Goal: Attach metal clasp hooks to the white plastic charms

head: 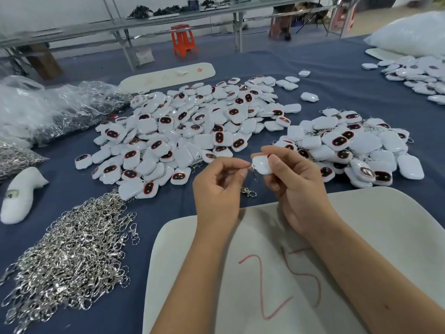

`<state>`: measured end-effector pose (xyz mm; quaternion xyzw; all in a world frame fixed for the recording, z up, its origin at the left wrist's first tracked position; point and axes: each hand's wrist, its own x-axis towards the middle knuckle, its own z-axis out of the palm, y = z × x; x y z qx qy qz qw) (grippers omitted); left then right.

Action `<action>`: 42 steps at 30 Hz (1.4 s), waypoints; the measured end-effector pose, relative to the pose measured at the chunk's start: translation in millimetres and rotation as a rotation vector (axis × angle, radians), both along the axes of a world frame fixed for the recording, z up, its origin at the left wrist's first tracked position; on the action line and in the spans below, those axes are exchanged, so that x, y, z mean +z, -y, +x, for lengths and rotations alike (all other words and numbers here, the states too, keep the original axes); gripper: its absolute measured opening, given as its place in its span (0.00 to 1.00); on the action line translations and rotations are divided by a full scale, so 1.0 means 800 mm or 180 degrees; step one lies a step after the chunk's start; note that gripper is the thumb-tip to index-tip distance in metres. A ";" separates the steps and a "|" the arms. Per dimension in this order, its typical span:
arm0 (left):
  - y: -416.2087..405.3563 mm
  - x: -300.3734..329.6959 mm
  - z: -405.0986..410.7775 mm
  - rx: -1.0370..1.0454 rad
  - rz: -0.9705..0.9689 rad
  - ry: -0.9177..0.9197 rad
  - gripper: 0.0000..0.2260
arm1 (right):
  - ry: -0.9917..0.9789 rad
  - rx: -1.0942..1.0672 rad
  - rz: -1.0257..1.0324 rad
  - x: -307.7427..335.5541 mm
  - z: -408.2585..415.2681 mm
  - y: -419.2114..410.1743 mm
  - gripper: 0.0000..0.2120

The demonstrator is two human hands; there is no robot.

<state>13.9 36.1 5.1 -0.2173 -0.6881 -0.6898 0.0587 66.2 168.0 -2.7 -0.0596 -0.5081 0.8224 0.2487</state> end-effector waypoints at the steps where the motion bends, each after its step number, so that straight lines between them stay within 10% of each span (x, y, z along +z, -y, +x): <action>1: 0.002 -0.001 -0.001 0.0011 0.0036 0.0001 0.08 | -0.0013 0.0035 -0.0026 0.000 0.000 0.000 0.08; 15: 0.004 0.004 0.000 -0.0036 0.0189 0.0014 0.10 | 0.0010 0.0067 0.0110 -0.004 0.000 0.000 0.07; 30: 0.006 -0.002 -0.002 0.0684 -0.1774 -0.1429 0.08 | 0.0101 -0.0244 0.1307 0.000 0.009 0.007 0.07; 42: -0.010 0.003 0.007 -0.0373 0.0645 0.1286 0.13 | 0.0098 -0.0006 0.0158 0.002 0.003 -0.003 0.11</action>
